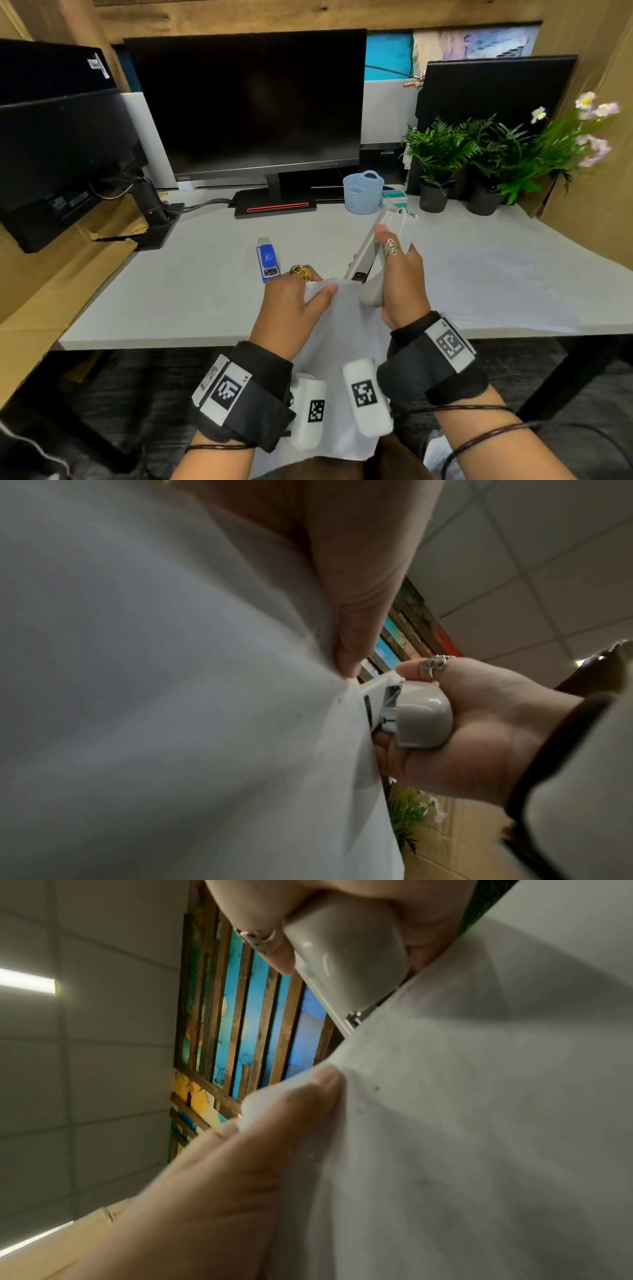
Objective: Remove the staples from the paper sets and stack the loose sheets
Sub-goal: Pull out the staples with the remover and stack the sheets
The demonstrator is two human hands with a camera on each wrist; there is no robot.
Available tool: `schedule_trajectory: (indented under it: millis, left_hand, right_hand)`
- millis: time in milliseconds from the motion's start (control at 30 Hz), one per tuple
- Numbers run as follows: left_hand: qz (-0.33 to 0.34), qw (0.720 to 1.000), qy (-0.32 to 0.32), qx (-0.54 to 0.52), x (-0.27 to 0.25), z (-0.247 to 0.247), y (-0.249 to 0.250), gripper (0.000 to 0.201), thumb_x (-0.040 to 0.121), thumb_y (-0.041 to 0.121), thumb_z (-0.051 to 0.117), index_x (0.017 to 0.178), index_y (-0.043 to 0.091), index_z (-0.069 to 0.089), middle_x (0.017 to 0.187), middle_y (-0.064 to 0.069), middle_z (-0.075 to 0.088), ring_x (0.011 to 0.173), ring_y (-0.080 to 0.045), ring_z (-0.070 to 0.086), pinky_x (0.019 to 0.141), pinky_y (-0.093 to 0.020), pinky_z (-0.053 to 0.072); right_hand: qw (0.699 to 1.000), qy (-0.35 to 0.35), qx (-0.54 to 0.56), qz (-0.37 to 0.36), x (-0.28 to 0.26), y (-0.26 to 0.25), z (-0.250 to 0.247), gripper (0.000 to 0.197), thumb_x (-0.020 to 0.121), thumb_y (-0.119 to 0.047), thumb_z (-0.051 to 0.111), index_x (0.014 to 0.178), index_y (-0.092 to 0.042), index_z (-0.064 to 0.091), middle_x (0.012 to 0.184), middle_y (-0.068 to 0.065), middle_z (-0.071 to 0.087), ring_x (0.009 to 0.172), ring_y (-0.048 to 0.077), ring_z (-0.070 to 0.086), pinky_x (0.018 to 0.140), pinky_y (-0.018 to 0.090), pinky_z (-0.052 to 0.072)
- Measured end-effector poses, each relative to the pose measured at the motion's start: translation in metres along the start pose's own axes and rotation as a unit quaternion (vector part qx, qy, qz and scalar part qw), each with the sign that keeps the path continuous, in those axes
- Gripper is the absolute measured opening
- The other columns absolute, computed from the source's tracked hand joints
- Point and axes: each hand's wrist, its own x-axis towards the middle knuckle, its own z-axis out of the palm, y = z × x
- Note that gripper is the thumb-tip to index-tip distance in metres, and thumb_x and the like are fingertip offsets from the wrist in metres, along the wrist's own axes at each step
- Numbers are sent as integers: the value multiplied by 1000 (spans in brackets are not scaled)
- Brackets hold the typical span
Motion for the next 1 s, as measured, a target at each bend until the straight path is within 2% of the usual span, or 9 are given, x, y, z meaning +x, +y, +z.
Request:
schedule_trajectory:
  millis: [133, 233, 333, 467, 600, 700, 767, 867, 1000]
  left_hand:
    - [26, 999, -20, -33, -3, 4, 9, 19, 90, 27, 59, 88, 9, 67, 86, -1, 68, 77, -10, 61, 70, -15, 44]
    - [34, 998, -25, -41, -4, 7, 9, 23, 89, 31, 58, 80, 10, 61, 82, 4, 67, 73, -7, 59, 68, -16, 44]
    - [42, 998, -20, -48, -5, 7, 9, 30, 85, 45, 51, 69, 20, 49, 61, 10, 50, 60, -5, 51, 57, -13, 37]
    - [48, 997, -19, -64, -6, 7, 11, 25, 82, 46, 49, 63, 33, 40, 56, 12, 43, 60, -1, 50, 53, -10, 34]
    - [48, 996, -34, -61, -9, 10, 9, 22, 81, 48, 48, 66, 34, 42, 57, 15, 44, 63, 2, 52, 56, -8, 35]
    - [53, 996, -40, -61, -10, 9, 7, 24, 83, 46, 49, 67, 30, 43, 57, 13, 45, 62, -2, 52, 56, -10, 36]
    - [53, 996, -37, -58, -8, 7, 5, 25, 87, 39, 53, 66, 30, 42, 58, 10, 46, 64, -7, 51, 57, -15, 37]
    - [45, 996, -47, -62, -7, 6, 4, 28, 89, 30, 58, 66, 28, 44, 60, 10, 48, 65, -9, 51, 58, -15, 37]
    - [35, 995, -63, -66, -8, 8, 5, 23, 89, 29, 59, 68, 26, 48, 64, 11, 50, 65, -3, 52, 59, -10, 38]
  right_hand:
    - [1000, -11, 6, -5, -7, 0, 3, 14, 90, -33, 59, 100, -24, 62, 99, 1, 65, 101, 22, 61, 97, 44, 48]
    - [1000, -17, 6, -13, -13, -1, 9, 42, 74, -48, 60, 103, -17, 65, 98, 7, 67, 101, 30, 63, 94, 51, 49]
    - [1000, -16, 9, -16, -14, -1, 13, 42, 65, -57, 61, 94, -27, 63, 98, 13, 67, 100, 36, 63, 90, 54, 50]
    - [999, -7, 26, -18, -12, 4, 15, 57, 56, -64, 60, 89, -19, 66, 89, 19, 64, 92, 42, 62, 85, 56, 51]
    - [999, -20, 34, -1, -9, 11, 12, 56, 58, -64, 61, 83, -15, 64, 79, 18, 54, 80, 34, 56, 85, 56, 48]
    - [998, -54, 30, 20, -4, 13, 6, 57, 59, -64, 62, 87, -14, 65, 77, 16, 57, 79, 32, 57, 83, 53, 49]
    - [994, -81, 49, 59, 0, 13, 0, 58, 63, -61, 64, 90, -10, 63, 72, 13, 60, 73, 29, 59, 74, 46, 51]
    - [983, -90, 100, 124, 6, 13, -8, 51, 82, -55, 56, 97, -7, 54, 59, 8, 57, 58, 22, 58, 58, 31, 49]
    - [978, -70, 130, 151, 7, 11, -10, 42, 89, -53, 47, 92, -11, 52, 55, 6, 54, 53, 19, 56, 54, 28, 48]
